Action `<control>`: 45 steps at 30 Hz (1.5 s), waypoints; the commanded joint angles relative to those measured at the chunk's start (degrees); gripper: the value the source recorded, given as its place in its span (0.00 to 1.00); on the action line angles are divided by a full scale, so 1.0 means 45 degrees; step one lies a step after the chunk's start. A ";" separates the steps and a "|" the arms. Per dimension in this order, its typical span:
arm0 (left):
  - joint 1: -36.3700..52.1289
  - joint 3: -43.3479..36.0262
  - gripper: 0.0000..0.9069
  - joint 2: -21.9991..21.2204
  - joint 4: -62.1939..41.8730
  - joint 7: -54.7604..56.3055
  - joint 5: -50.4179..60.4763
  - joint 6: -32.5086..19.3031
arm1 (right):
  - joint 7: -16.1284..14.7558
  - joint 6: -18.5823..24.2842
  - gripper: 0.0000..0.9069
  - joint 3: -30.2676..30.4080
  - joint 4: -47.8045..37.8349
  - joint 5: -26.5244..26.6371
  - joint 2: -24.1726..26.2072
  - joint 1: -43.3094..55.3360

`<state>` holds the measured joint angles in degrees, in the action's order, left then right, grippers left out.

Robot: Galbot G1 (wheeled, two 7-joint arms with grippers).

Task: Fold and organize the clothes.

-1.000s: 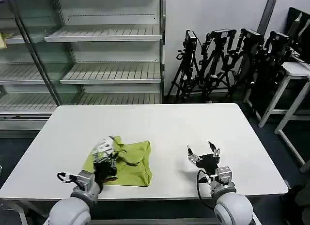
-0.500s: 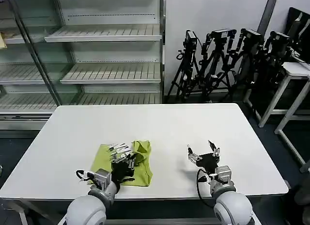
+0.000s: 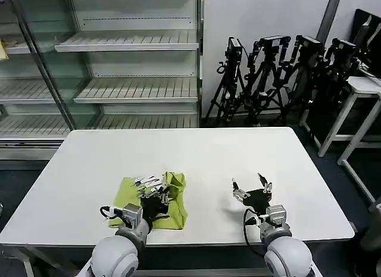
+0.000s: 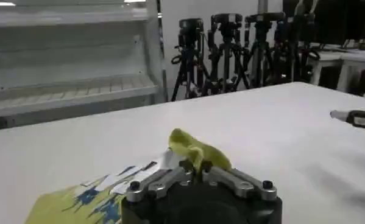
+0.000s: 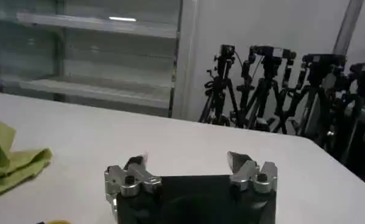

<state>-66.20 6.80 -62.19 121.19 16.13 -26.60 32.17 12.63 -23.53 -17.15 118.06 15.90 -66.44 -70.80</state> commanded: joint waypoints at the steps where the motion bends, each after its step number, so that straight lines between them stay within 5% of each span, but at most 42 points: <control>1: -0.0152 0.0122 1.00 -0.0182 0.0844 -0.0270 -0.0229 -0.1162 | -0.0005 0.0011 1.00 0.0017 -0.0017 -0.0005 -0.0014 0.0006; 8: -0.0848 0.2521 1.00 0.0388 0.1994 -0.0578 -0.1084 -0.1613 | -0.0087 0.0092 1.00 0.0020 -0.0048 0.0013 -0.0010 0.0064; 16: -0.2434 0.5416 1.00 0.0734 -0.0573 -0.0390 -0.0869 -0.1620 | -0.0102 0.0204 1.00 0.0080 -0.0074 0.0042 -0.0018 0.0128; 37: -0.2117 0.5145 1.00 -0.0144 -0.2436 -0.1622 -0.2599 -0.0695 | -0.0084 0.0182 1.00 0.0096 -0.0101 0.0004 -0.0024 0.0136; 38: -0.2078 0.5111 0.92 -0.0189 -0.2446 -0.1625 -0.2596 -0.0688 | -0.0081 0.0182 1.00 0.0086 -0.0107 0.0003 -0.0021 0.0130; 39: -0.2074 0.5087 0.20 -0.0209 -0.2451 -0.1645 -0.2525 -0.0676 | -0.0083 0.0183 1.00 0.0079 -0.0108 0.0004 -0.0016 0.0125; 40: -0.2042 0.5063 0.03 -0.0247 -0.2487 -0.1635 -0.2522 -0.0676 | -0.0083 0.0181 1.00 0.0075 -0.0098 0.0000 -0.0018 0.0121; 45: -0.2206 0.4957 0.01 -0.0392 -0.2189 -0.1791 -0.2869 -0.0795 | -0.0089 0.0182 1.00 0.0070 -0.0105 0.0000 -0.0027 0.0138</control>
<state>-75.61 28.91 -63.17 111.83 9.41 -37.46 28.39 12.23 -22.69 -16.83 117.65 15.91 -66.52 -70.21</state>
